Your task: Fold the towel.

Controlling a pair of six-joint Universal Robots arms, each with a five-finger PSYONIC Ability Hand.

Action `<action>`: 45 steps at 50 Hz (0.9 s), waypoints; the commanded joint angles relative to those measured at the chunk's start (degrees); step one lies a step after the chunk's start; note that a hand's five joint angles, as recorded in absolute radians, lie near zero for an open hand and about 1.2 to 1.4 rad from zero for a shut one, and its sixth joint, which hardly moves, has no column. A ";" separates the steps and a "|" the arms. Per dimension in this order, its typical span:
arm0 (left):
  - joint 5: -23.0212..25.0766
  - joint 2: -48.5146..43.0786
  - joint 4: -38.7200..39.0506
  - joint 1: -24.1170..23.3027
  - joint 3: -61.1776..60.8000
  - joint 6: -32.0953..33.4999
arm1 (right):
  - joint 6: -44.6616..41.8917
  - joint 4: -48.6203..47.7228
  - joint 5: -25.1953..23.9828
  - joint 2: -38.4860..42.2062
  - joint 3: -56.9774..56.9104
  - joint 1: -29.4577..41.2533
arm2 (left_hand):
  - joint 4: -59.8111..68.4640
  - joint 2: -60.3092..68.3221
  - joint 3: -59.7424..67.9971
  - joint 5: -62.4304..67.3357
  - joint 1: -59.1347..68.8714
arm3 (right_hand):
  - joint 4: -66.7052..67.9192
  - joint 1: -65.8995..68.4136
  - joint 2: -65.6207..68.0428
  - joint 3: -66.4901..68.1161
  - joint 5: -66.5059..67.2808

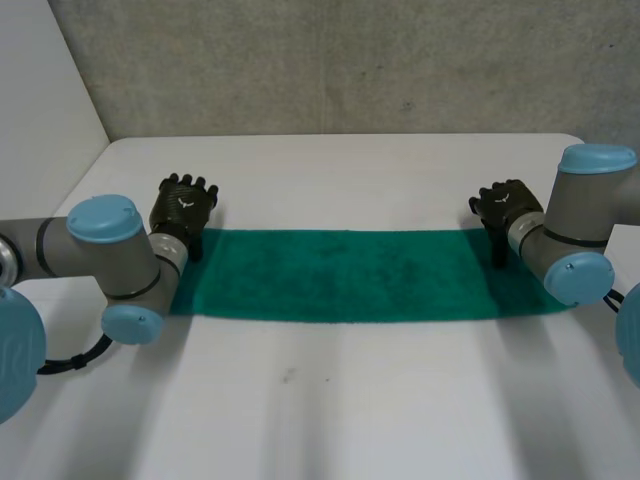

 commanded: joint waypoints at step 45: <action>-1.05 29.19 0.98 0.38 -36.47 -1.39 | 7.36 -10.22 -7.40 -24.30 42.25 -17.20 | -2.13 -2.07 -2.62 -2.65 -1.27 | 66.63 68.22 67.11 67.81 66.18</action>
